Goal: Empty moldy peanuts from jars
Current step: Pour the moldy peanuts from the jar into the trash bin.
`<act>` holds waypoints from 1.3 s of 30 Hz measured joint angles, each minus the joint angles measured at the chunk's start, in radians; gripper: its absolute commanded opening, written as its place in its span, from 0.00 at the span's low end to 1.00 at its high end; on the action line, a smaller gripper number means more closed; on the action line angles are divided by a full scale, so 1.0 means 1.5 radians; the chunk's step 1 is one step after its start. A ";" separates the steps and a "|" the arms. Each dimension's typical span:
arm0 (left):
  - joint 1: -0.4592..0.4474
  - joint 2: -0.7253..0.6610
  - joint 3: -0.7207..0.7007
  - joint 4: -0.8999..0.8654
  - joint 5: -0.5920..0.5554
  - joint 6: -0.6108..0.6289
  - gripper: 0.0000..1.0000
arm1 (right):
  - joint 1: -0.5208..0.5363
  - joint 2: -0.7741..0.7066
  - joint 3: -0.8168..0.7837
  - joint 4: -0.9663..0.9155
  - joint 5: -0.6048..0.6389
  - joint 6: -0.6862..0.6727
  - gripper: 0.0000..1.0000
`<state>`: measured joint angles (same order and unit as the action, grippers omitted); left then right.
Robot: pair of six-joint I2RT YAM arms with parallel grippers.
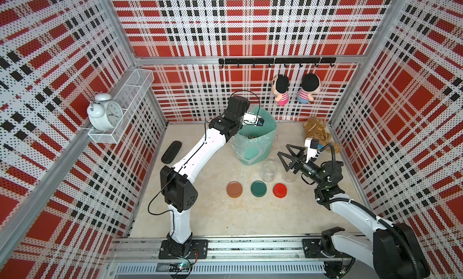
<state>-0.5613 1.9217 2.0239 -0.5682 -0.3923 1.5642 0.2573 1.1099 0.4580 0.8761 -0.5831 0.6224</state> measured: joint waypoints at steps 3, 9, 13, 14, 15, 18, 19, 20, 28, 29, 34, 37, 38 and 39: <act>0.003 0.001 0.018 -0.057 0.019 -0.033 0.00 | 0.000 0.000 0.000 0.001 0.000 0.001 1.00; -0.003 0.001 0.039 -0.075 -0.026 -0.031 0.00 | 0.000 0.002 0.000 0.003 0.000 0.001 1.00; -0.009 0.000 0.039 -0.066 -0.101 0.012 0.00 | 0.002 0.013 0.000 0.009 0.000 0.004 1.00; -0.010 0.000 0.039 -0.062 -0.119 0.023 0.00 | 0.005 0.017 0.000 0.010 0.000 0.005 1.00; -0.012 -0.001 0.039 -0.059 -0.134 0.031 0.00 | 0.007 0.021 0.000 0.012 0.000 0.006 1.00; -0.014 -0.011 0.035 -0.052 -0.158 0.041 0.00 | 0.012 0.029 0.000 0.017 0.000 0.009 1.00; -0.014 -0.019 0.025 -0.043 -0.160 0.041 0.00 | 0.013 0.030 0.000 0.019 0.000 0.009 1.00; -0.014 -0.034 0.002 -0.030 -0.161 0.040 0.00 | 0.015 0.031 0.000 0.019 0.000 0.010 1.00; -0.014 -0.095 -0.166 0.024 -0.195 0.044 0.00 | 0.016 0.020 0.000 0.014 0.003 0.004 1.00; -0.013 -0.095 -0.166 0.024 -0.197 0.046 0.00 | 0.016 0.016 0.000 0.010 0.004 0.001 1.00; -0.012 -0.052 -0.078 -0.001 -0.197 0.076 0.00 | 0.016 0.012 0.001 0.008 0.007 -0.001 1.00; -0.014 -0.027 -0.018 0.028 -0.199 0.118 0.00 | 0.016 0.014 0.001 0.009 0.007 0.001 1.00; -0.016 -0.027 -0.011 0.042 -0.201 0.136 0.00 | 0.016 0.016 0.001 0.011 0.007 0.001 1.00; -0.018 -0.028 -0.006 0.055 -0.207 0.159 0.00 | 0.016 0.017 0.001 0.011 0.007 0.001 1.00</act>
<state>-0.5888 1.8801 2.0151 -0.4862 -0.7021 1.8023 0.2817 1.1358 0.4591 0.8928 -0.5728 0.6239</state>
